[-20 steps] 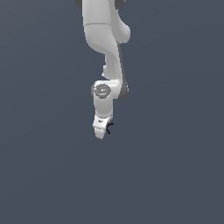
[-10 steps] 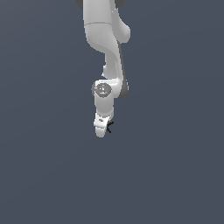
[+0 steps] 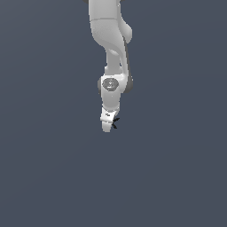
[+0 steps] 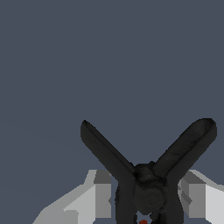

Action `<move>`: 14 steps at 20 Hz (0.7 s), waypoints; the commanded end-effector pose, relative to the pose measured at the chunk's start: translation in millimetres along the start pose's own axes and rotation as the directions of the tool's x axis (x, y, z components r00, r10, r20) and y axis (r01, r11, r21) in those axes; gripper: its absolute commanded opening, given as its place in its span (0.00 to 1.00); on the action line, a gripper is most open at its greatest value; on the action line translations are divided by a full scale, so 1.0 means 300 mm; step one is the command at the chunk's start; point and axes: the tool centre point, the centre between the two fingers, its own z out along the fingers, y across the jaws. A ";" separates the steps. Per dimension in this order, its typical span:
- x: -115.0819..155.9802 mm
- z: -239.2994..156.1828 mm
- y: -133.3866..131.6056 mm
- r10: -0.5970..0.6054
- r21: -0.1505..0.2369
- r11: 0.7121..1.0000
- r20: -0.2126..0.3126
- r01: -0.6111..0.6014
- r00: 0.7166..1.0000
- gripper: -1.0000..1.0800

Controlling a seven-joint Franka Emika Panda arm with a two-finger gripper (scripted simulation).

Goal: Pick up the object and move it to a goal position.

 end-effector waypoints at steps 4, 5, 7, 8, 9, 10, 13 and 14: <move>0.031 -0.014 -0.102 0.000 0.000 1.000 0.000 0.000 1.000 0.00; 0.035 -0.016 -0.116 0.000 0.000 1.000 0.000 0.000 1.000 0.00; 0.043 -0.019 -0.140 0.000 0.000 1.000 0.000 0.000 1.000 0.00; 0.046 -0.020 -0.150 0.000 0.000 1.000 0.000 0.000 1.000 0.00; 0.049 -0.021 -0.159 0.000 0.000 1.000 0.000 0.000 1.000 0.00; 0.051 -0.022 -0.166 0.000 0.000 1.000 0.000 0.000 1.000 0.00; 0.055 -0.024 -0.177 0.000 0.000 1.000 0.000 0.000 1.000 0.00; 0.056 -0.024 -0.178 0.000 0.000 1.000 0.000 0.000 1.000 0.00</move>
